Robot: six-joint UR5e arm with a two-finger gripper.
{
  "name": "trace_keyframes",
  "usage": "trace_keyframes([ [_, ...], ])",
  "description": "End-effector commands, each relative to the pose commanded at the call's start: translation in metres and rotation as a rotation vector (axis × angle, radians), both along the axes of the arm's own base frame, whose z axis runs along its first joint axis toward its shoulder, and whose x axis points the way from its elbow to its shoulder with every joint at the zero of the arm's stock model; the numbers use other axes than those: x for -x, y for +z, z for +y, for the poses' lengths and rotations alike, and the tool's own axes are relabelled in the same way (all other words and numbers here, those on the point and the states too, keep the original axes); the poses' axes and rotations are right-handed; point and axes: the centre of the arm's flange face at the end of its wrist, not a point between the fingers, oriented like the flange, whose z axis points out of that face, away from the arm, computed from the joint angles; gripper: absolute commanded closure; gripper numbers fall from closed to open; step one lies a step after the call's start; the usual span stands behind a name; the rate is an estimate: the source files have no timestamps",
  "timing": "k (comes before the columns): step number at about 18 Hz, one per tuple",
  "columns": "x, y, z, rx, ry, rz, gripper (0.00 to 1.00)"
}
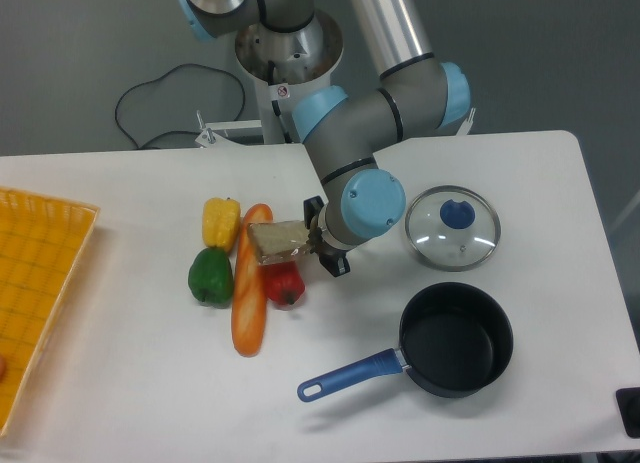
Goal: Pick up the toast
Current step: 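Lift the toast and pull it away from the baguette toward the lid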
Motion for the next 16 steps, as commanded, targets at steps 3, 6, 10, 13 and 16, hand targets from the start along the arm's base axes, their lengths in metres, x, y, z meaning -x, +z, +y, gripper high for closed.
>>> trace_keyframes([
  [3, 0.006, 0.005, -0.007, 0.01, 0.007, 0.021, 0.83],
  [6, 0.012, 0.011, -0.01, 0.04, -0.009, 0.068, 0.83],
  [10, 0.034, 0.038, -0.022, 0.017, 0.025, 0.124, 0.83],
  [13, 0.042, 0.064, -0.019, -0.013, 0.034, 0.164, 0.83],
  [16, 0.054, 0.071, -0.026, -0.02, 0.057, 0.183, 0.83],
])
